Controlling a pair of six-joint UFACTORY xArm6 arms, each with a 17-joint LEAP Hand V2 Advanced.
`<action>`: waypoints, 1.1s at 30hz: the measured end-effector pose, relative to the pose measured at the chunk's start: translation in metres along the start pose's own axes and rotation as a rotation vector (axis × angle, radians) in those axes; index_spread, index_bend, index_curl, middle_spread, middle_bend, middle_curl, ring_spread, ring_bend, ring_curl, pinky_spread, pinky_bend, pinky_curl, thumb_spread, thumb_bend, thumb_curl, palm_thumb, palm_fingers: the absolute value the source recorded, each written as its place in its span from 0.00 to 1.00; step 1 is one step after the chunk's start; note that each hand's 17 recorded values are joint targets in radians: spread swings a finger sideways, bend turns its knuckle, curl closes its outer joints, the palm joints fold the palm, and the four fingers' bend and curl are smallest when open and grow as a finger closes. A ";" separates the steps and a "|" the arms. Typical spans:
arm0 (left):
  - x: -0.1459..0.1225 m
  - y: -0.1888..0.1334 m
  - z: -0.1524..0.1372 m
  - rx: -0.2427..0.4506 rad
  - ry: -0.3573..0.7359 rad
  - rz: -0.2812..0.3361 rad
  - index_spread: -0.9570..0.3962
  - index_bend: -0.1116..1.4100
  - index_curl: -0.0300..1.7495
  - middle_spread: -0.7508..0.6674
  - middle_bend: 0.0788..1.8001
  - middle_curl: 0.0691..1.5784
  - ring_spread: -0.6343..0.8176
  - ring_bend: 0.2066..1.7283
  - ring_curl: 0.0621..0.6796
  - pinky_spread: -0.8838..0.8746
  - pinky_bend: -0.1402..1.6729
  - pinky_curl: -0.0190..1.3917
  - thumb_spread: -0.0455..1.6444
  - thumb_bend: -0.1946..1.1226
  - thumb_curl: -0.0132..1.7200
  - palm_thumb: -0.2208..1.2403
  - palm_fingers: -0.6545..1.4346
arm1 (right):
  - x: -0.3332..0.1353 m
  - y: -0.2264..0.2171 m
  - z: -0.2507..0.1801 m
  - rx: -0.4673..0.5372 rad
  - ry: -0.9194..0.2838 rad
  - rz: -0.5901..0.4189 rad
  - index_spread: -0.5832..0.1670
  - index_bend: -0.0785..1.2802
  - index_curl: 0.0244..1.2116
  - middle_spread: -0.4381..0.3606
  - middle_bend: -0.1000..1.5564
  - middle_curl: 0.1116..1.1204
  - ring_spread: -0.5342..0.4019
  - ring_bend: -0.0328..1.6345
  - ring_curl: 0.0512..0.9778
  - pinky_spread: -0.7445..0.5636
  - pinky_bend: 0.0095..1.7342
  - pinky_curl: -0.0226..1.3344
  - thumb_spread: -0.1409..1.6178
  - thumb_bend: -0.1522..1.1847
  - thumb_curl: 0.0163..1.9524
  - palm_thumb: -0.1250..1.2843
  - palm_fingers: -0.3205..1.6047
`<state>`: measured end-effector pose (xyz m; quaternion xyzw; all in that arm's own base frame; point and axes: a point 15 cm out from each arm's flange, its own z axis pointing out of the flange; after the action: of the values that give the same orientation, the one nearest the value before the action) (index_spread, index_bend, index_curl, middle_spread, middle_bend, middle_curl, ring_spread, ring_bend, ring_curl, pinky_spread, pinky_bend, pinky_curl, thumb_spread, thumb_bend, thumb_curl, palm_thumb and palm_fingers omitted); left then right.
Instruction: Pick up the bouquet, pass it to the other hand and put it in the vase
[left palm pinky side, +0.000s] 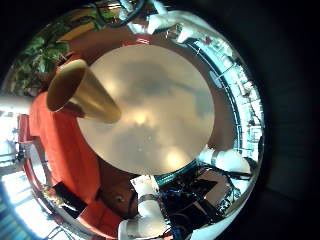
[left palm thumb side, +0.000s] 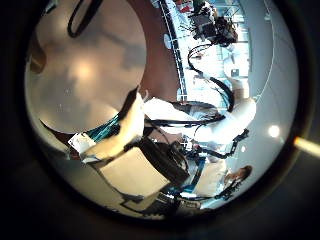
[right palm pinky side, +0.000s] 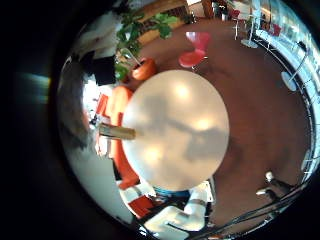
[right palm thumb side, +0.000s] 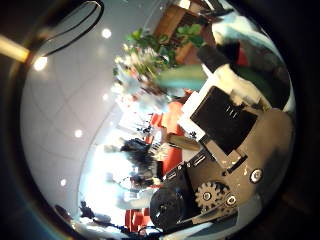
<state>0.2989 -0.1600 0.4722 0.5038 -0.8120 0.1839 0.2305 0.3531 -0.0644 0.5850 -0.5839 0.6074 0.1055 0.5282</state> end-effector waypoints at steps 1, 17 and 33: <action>0.010 -0.005 -0.002 0.022 0.059 0.006 0.71 0.18 0.27 0.66 0.09 0.20 0.73 0.19 0.21 0.74 0.19 0.18 0.66 0.12 0.19 0.36 0.48 | -0.007 0.003 -0.004 0.004 -0.046 -0.003 0.44 0.89 0.79 0.37 0.87 0.73 0.36 0.89 0.71 0.43 0.78 0.57 0.58 0.20 0.55 0.92 0.74; 0.048 -0.032 -0.045 0.213 0.538 -0.012 0.77 0.18 0.23 0.69 0.10 0.21 0.75 0.23 0.20 0.74 0.20 0.22 0.64 0.13 0.19 0.32 0.46 | 0.041 0.059 0.025 -0.031 -0.093 0.129 0.46 0.90 0.77 0.38 0.88 0.71 0.37 0.89 0.71 0.42 0.75 0.64 0.58 0.16 0.62 0.85 0.74; 0.053 -0.008 -0.020 0.115 0.338 0.040 0.78 0.19 0.22 0.69 0.10 0.21 0.75 0.23 0.18 0.75 0.19 0.23 0.64 0.13 0.20 0.34 0.45 | 0.167 0.129 0.047 -0.440 0.488 0.194 0.38 0.51 0.62 0.34 0.71 0.58 0.31 0.77 0.56 0.25 0.62 0.52 0.64 0.09 0.46 0.62 0.58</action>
<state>0.2899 -0.1913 0.5190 0.4617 -0.7598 0.3165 0.3306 0.3115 -0.0911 0.3747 -0.6315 0.7312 0.1406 0.2163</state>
